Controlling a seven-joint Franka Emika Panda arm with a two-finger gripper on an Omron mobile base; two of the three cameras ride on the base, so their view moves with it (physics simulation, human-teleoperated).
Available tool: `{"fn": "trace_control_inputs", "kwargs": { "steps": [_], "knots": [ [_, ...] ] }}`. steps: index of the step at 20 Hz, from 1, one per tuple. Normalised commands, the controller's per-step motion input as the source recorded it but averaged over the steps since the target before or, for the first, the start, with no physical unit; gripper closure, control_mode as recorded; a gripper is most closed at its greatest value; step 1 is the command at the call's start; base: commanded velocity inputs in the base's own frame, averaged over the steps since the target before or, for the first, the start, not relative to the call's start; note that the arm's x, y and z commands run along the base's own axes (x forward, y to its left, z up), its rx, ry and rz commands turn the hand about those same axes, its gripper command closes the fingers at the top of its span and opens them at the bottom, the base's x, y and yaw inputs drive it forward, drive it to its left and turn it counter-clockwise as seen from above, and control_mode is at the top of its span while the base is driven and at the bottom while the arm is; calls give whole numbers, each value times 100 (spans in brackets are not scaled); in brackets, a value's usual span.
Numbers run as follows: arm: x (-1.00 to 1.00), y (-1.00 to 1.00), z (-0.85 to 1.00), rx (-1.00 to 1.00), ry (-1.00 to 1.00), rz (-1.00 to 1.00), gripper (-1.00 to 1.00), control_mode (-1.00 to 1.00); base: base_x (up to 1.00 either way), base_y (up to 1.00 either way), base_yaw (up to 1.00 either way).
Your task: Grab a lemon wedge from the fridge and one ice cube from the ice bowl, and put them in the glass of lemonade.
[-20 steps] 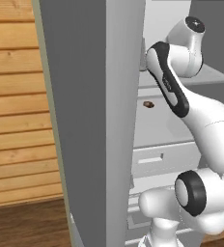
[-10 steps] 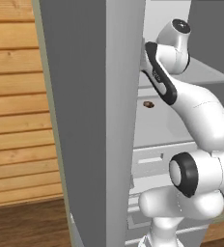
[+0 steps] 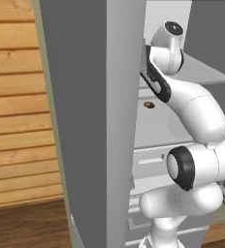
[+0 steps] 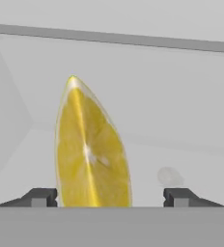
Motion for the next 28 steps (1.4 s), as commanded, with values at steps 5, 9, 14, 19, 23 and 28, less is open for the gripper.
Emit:
{"fn": "trace_control_inputs", "kwargs": {
  "steps": [5,9,14,19,23,28],
  "knots": [
    [3,0,-1,0,-1,0,100,-100,0,0,0],
    [0,0,0,0,0,0,100,-100,0,0,0],
    [-81,1,0,0,-16,0,100,-100,0,0,0],
    [-100,8,0,0,-42,1,100,-100,0,0,0],
    [-100,2,21,4,-30,0,100,-100,0,0,0],
    [-100,0,53,5,8,0,100,-100,0,0,0]
  ]
}}
